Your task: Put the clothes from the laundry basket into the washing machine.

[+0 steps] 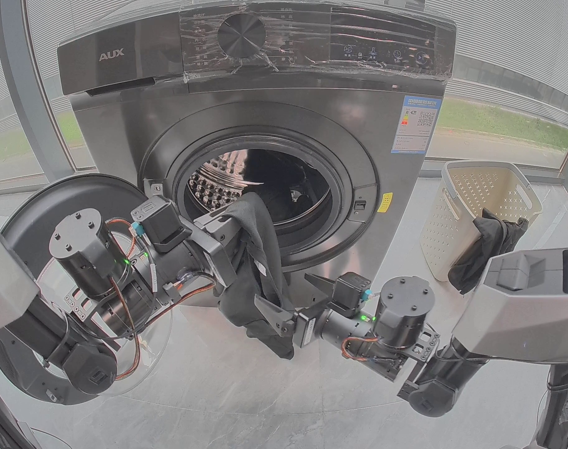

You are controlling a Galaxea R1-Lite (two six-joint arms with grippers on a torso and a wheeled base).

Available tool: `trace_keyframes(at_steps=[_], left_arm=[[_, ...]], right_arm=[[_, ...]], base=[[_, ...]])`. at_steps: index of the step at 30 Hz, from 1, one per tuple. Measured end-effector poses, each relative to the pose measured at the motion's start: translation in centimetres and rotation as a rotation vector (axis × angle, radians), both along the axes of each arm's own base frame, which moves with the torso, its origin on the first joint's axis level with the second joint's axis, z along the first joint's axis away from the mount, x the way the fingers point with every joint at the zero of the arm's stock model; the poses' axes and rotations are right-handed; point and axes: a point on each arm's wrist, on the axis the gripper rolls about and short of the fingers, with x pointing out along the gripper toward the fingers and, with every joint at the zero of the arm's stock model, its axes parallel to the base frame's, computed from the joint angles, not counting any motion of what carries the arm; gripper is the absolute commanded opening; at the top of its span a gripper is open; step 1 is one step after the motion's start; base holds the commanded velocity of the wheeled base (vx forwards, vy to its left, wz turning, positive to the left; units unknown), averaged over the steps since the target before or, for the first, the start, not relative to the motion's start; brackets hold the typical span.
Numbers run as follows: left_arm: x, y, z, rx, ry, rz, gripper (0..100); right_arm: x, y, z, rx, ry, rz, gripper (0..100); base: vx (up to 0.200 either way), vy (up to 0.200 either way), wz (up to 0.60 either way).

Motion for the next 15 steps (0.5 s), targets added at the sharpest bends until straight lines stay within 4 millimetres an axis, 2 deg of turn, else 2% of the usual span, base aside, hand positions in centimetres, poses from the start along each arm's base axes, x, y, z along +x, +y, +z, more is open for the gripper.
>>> trace_keyframes(at_steps=[6,15], left_arm=[[-0.4,-0.1,-0.3,0.009,0.006,-0.007,0],[-0.4,-0.1,0.0,0.004,-0.003,-0.01,0]], right_arm=[[2.3,1.6,-1.2,-0.003,-0.012,-0.004,100],[4.6,3.2,-3.5,-0.041,-0.05,-0.017,100]], base=[[0.0,0.0,0.0],[0.0,0.0,0.0]])
